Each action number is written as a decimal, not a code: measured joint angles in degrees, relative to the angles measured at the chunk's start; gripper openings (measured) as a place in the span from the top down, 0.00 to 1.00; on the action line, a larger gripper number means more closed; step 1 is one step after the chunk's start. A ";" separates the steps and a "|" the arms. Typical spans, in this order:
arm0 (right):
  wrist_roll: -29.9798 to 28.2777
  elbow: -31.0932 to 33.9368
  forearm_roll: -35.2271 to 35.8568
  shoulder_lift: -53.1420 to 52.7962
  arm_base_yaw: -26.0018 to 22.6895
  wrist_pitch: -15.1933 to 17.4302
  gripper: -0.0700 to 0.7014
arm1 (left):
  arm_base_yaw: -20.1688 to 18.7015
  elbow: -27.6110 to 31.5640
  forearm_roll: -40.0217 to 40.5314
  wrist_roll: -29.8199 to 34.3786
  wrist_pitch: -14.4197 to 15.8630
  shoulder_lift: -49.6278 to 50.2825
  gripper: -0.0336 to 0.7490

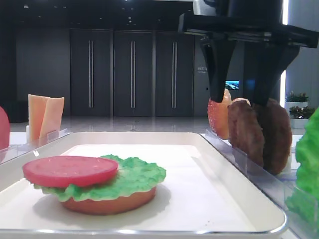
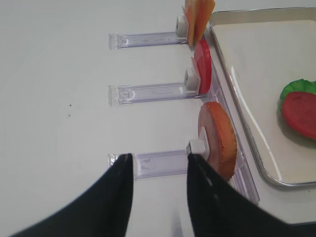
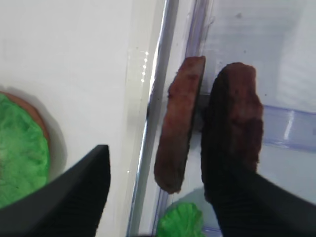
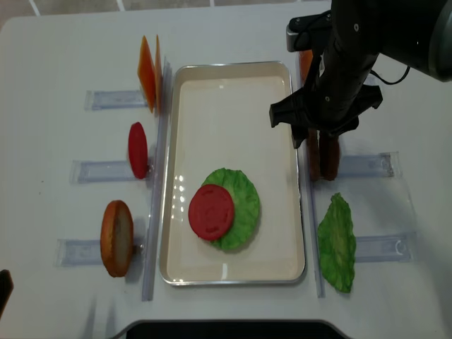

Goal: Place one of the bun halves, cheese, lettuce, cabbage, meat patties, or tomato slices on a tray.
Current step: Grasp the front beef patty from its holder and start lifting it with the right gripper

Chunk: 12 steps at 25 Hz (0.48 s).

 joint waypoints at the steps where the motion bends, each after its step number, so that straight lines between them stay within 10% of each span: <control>1: -0.05 0.00 0.00 0.11 0.00 0.00 0.37 | 0.00 0.00 0.00 0.00 0.00 0.00 0.60; 12: -0.22 -0.04 -0.21 3.16 0.00 -2.37 0.37 | 0.00 0.00 0.00 0.00 0.00 0.00 0.60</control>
